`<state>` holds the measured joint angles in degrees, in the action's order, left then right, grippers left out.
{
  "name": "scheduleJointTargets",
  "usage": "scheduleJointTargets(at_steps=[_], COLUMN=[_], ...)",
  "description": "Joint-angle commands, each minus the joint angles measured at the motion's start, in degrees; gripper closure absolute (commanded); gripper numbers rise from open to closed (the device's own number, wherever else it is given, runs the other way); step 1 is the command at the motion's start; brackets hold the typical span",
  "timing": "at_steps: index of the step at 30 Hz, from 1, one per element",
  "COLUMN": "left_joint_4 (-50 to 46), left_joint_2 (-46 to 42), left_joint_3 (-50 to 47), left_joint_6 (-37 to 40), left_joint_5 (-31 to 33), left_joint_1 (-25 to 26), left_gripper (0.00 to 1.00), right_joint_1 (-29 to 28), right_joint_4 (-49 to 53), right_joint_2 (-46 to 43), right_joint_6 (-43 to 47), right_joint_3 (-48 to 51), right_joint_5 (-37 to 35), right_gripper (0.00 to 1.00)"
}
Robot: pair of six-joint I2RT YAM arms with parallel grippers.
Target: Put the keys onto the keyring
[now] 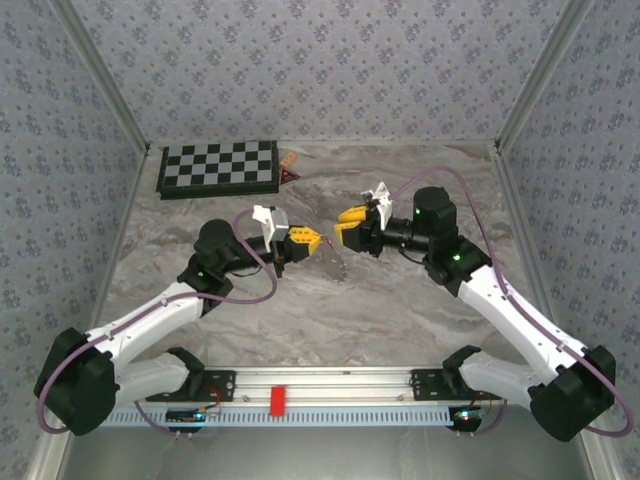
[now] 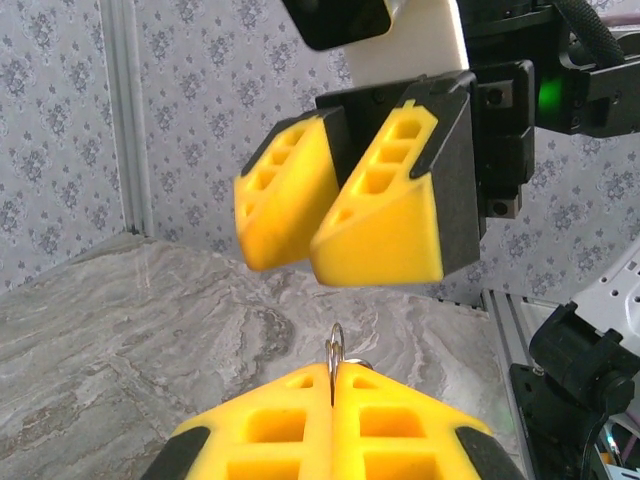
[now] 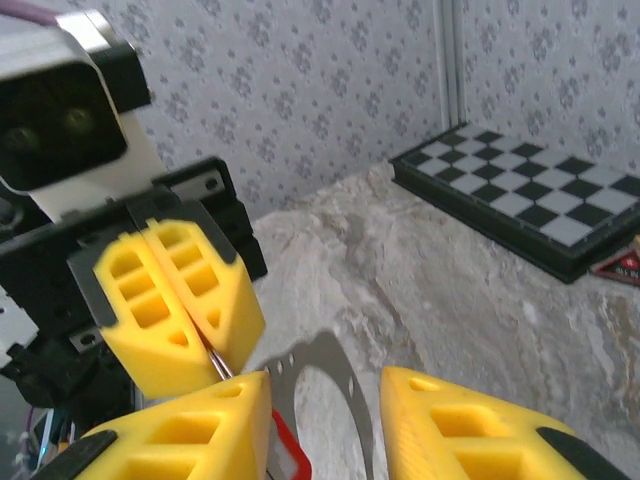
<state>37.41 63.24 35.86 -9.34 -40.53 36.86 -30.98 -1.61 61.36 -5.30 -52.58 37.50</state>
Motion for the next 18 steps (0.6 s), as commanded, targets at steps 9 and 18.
scheduleJointTargets(at_steps=[9, 18], left_joint_4=[0.6, 0.1], left_joint_2=[-0.2, 0.2], left_joint_3=[4.5, 4.7], left_joint_6=[0.6, 0.6], left_joint_5=[0.9, 1.2], left_joint_1=[0.9, 1.0], left_gripper=[1.00, 1.00], right_joint_1=[1.7, 2.4], right_joint_4=[-6.8, -7.0], right_joint_2=[2.2, 2.3], right_joint_6=[-5.5, -6.5], right_joint_3=[1.1, 1.6], right_joint_5=[8.1, 11.0], right_gripper=[0.68, 0.67])
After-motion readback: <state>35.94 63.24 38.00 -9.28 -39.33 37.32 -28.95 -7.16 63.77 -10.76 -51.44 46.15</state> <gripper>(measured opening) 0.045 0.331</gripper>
